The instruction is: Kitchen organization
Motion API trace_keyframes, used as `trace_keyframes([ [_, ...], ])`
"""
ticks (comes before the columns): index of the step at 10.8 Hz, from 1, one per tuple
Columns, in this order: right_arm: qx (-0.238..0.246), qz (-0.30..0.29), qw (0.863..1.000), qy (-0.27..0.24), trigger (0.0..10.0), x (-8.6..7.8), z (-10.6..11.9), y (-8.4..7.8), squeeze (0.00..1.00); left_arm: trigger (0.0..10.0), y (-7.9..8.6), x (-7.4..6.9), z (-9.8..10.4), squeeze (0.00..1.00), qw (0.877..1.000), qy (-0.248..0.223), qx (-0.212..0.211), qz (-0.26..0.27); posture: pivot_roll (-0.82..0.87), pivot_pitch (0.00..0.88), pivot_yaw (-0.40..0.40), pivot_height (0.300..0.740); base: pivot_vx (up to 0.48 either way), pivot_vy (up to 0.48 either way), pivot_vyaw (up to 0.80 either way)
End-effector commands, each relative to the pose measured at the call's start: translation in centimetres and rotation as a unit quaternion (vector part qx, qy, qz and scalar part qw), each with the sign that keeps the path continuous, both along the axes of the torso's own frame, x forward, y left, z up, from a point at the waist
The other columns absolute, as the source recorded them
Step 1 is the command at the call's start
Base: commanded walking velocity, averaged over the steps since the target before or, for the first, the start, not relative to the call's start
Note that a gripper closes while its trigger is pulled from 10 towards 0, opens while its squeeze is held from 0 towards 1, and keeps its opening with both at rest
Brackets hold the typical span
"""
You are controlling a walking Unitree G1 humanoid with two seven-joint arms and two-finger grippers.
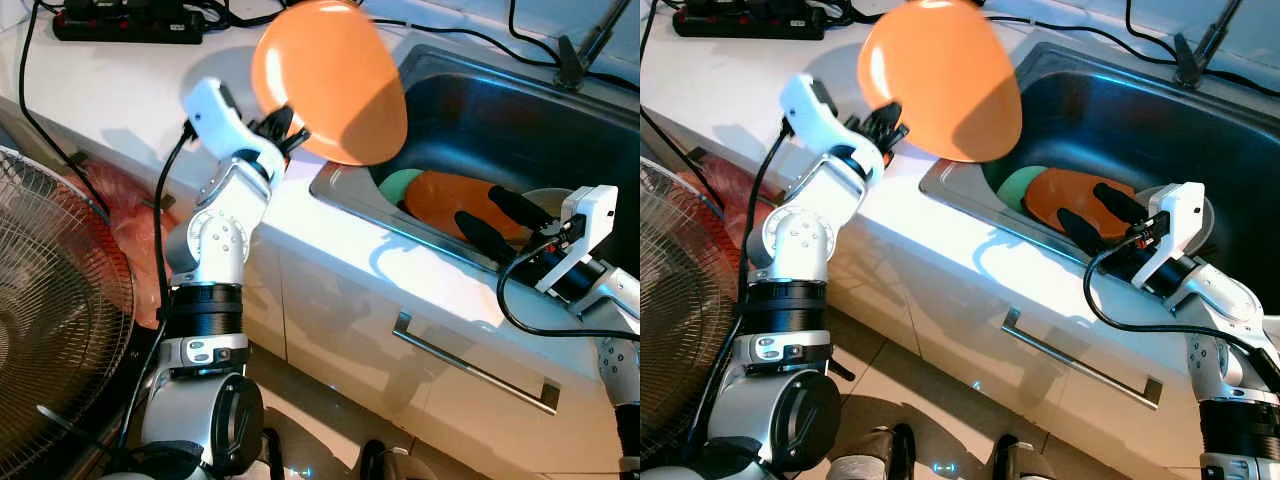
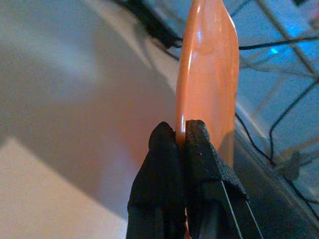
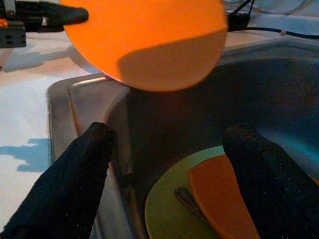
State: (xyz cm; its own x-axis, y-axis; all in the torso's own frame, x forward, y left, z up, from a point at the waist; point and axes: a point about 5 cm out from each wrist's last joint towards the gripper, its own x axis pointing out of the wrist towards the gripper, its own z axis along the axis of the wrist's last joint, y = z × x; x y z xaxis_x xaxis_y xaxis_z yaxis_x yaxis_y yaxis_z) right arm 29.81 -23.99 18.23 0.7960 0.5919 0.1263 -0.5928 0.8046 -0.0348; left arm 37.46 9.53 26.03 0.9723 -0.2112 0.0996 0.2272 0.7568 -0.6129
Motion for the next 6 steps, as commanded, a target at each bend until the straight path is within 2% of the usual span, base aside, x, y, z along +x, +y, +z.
trace_keyframes([
  [1, -0.008, 0.001, 1.0, -0.007, 10.0, -0.1, 0.5, -0.3, 0.0, 10.0, -0.8, -0.3, 0.6, 0.0, 0.999, -0.026, 0.013, -0.015, 0.01, 0.183, -0.022, 0.74, 0.0, 0.0, 0.0],
  [2, -0.011, -0.004, 1.0, -0.01, 10.0, -0.1, 0.7, -0.5, 0.0, 10.0, -1.2, -0.3, 1.0, 0.0, 0.999, -0.042, 0.012, -0.023, 0.01, 0.181, -0.022, 0.74, 0.0, 0.0, 0.0],
  [6, -0.02, -0.026, 0.999, -0.026, 10.0, -0.1, 1.7, -1.5, 0.0, 10.0, -3.9, 0.0, 2.1, 0.0, 0.992, -0.089, 0.062, -0.07, 0.0, 0.181, -0.018, 0.74, 0.0, 0.0, 0.0],
])
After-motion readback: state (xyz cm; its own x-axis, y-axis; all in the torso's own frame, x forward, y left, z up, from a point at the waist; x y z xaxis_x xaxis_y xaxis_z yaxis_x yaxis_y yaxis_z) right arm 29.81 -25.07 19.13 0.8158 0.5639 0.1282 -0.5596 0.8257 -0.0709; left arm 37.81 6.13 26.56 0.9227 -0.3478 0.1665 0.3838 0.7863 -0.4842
